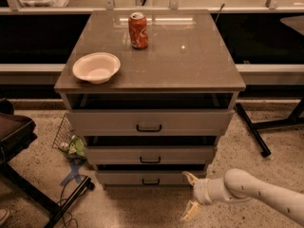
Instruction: Open bottom drawer
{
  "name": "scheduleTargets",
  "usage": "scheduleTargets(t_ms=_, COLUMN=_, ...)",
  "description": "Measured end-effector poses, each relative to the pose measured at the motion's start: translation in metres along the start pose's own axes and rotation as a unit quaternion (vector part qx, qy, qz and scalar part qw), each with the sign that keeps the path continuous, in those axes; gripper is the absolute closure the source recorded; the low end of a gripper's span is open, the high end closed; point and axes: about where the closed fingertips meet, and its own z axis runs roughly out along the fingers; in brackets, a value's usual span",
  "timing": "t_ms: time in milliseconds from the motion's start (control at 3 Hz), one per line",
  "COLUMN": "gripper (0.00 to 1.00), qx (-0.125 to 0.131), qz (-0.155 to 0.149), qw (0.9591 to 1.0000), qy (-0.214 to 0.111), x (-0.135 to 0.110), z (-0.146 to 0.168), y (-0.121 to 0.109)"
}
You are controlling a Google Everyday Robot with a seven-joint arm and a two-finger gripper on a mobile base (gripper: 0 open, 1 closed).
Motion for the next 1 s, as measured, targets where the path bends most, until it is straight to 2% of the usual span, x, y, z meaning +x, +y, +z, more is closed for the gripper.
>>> scheduleTargets(t_ms=333, gripper=0.00, qx=-0.006, qz=0.003, qw=0.9999, qy=-0.008, x=0.028, z=0.031, y=-0.004)
scheduleTargets(t_ms=667, gripper=0.00, qx=0.003, qz=0.012, qw=0.9999, qy=-0.001, x=0.063, z=0.052, y=-0.020)
scheduleTargets(t_ms=1000, gripper=0.00, qx=0.030, qz=0.032, qw=0.9990, qy=0.006, x=0.097, z=0.070, y=-0.047)
